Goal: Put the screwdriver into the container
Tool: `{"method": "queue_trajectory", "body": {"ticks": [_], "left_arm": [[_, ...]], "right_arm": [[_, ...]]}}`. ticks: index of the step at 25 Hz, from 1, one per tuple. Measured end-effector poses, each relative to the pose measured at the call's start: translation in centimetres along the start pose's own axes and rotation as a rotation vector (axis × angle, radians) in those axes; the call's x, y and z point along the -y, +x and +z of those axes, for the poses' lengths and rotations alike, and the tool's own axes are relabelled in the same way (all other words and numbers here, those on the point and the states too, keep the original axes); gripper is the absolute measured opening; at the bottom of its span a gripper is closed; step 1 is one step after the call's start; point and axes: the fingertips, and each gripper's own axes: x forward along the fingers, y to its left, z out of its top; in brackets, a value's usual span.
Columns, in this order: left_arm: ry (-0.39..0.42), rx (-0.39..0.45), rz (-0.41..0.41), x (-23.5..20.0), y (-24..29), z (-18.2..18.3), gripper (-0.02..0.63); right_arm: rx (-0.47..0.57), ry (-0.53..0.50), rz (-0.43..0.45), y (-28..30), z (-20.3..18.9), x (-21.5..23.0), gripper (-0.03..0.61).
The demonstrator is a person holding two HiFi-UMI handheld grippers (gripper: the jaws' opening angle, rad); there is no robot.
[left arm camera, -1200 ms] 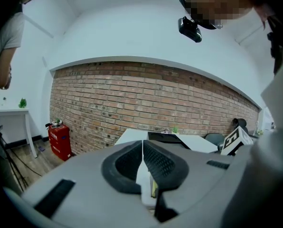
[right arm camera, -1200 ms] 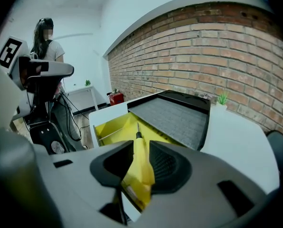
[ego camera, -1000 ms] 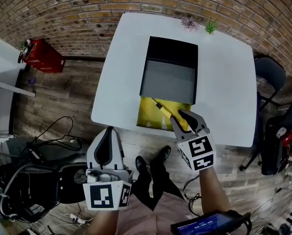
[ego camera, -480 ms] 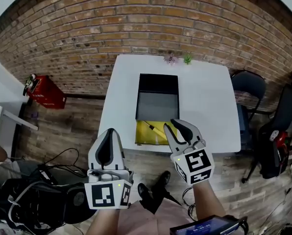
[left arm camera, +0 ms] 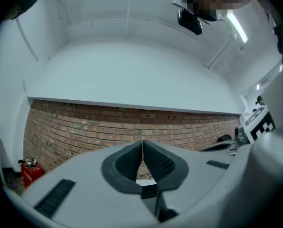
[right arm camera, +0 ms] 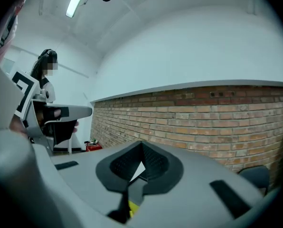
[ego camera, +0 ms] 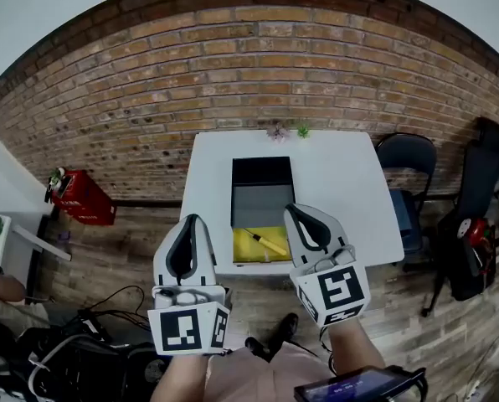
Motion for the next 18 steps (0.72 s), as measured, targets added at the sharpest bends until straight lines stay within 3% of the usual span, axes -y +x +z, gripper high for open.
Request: {"method": "queue_trajectory", "body": {"ticks": [7, 18], "left_arm": [[0.005, 0.02, -0.023, 1.1, -0.1, 1.1, 0.014], [0.009, 0.021, -0.033, 2.4, -0.4, 1.4, 0.014]], "right_arm": [[0.026, -0.048, -0.027, -1.2, 1.3, 0.2, -0.002], [0.042, -0.036, -0.028, -2.3, 2.1, 0.8, -0.002]]}}
